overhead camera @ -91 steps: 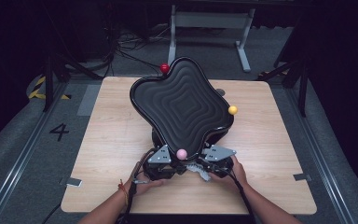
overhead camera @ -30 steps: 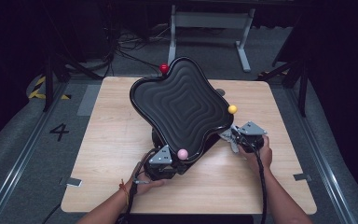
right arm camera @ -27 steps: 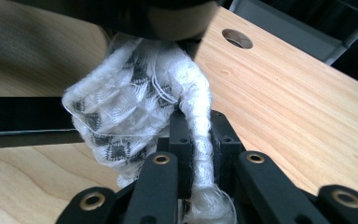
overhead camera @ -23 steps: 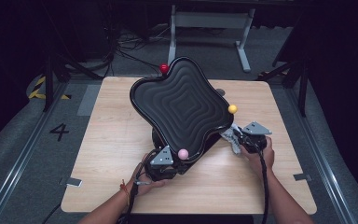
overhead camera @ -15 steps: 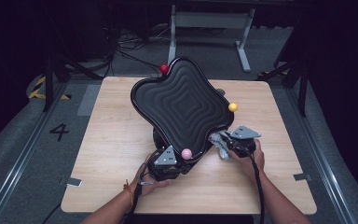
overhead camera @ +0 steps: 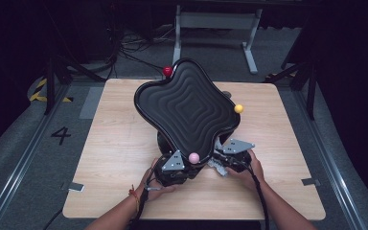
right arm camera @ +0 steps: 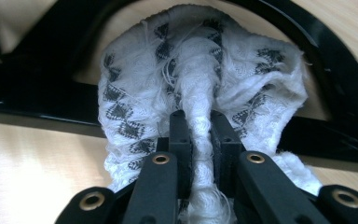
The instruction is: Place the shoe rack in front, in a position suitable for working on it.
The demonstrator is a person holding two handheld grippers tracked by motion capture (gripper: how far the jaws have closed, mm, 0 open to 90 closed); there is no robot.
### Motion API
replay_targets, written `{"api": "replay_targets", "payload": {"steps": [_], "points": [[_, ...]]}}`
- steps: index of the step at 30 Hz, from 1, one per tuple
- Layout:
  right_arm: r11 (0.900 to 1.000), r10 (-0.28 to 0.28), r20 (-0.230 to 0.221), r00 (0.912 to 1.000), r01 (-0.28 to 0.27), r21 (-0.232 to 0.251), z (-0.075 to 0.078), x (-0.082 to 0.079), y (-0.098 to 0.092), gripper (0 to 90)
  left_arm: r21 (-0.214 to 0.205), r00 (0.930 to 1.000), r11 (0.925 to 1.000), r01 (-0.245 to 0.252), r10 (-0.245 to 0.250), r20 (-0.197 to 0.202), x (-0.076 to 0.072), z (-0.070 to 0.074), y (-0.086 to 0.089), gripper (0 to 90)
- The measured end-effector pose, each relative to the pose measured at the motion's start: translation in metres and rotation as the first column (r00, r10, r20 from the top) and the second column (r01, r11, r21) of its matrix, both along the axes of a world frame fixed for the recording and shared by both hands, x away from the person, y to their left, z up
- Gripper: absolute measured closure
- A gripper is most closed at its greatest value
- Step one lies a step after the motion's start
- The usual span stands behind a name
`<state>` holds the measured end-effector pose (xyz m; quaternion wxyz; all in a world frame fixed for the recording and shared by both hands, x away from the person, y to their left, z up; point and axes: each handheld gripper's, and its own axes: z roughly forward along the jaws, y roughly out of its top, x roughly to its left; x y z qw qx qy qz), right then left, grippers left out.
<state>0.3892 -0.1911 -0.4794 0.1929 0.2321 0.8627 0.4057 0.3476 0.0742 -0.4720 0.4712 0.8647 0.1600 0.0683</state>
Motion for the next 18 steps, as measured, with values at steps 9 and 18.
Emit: {"api": "replay_targets", "payload": {"steps": [9, 18], "points": [[0.9983, 0.057, -0.038, 0.9977, -0.057, -0.009, 0.001, -0.009, 0.006, 81.9, 0.011, 1.0, 0.9999, -0.001, 0.001, 0.01, 0.001, 0.001, -0.013, 74.2], [0.9973, 0.074, -0.078, 0.9942, -0.073, 0.01, 0.002, -0.011, -0.004, 81.9, -0.006, 0.9998, 0.9999, -0.008, 0.008, 0.017, 0.002, -0.002, -0.031, 74.2]]}}
